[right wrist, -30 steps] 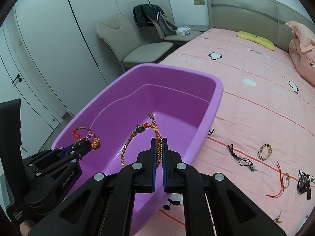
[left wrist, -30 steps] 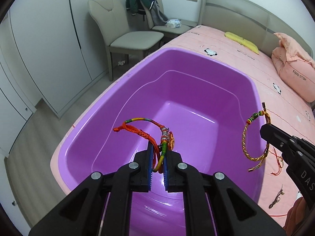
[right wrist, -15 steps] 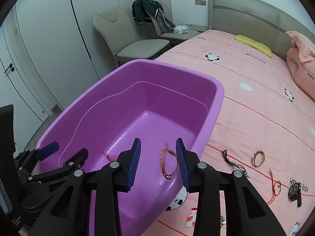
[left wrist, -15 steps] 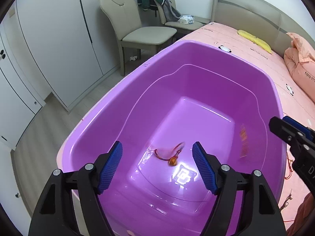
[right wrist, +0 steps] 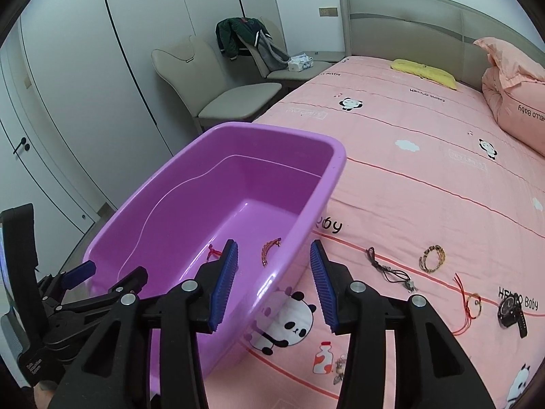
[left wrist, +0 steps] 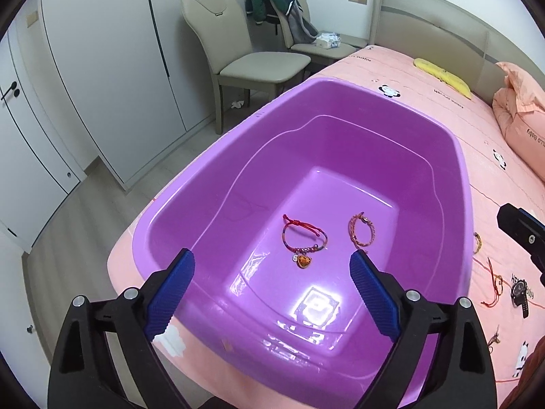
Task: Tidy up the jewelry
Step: 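Open both tools to drop the bracelets into the purple tub, then move both tools back over the yellow flower charms on the bed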
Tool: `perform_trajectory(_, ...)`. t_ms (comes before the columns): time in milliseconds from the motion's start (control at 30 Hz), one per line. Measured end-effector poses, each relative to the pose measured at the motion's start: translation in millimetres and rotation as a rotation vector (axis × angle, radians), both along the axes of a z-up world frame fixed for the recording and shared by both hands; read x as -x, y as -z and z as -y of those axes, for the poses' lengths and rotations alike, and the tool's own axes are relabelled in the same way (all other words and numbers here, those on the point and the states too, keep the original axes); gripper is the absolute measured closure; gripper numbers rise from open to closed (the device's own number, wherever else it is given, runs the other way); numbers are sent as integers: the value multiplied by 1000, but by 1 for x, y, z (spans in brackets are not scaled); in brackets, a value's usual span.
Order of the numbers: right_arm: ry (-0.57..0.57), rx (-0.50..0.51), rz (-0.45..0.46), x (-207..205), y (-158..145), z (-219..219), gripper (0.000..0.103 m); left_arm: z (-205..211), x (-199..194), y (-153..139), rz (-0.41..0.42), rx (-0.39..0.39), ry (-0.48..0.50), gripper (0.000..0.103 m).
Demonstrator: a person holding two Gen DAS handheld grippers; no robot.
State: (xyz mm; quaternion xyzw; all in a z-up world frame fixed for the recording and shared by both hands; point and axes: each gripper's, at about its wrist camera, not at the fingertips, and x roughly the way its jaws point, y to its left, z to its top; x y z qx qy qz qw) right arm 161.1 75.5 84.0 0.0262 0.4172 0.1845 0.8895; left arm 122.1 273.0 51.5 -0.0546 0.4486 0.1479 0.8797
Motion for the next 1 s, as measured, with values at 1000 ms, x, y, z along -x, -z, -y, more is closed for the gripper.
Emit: perform_trajectory(1000,280,30,-25,174,64,231,37,192,123,36,9,88,274,7)
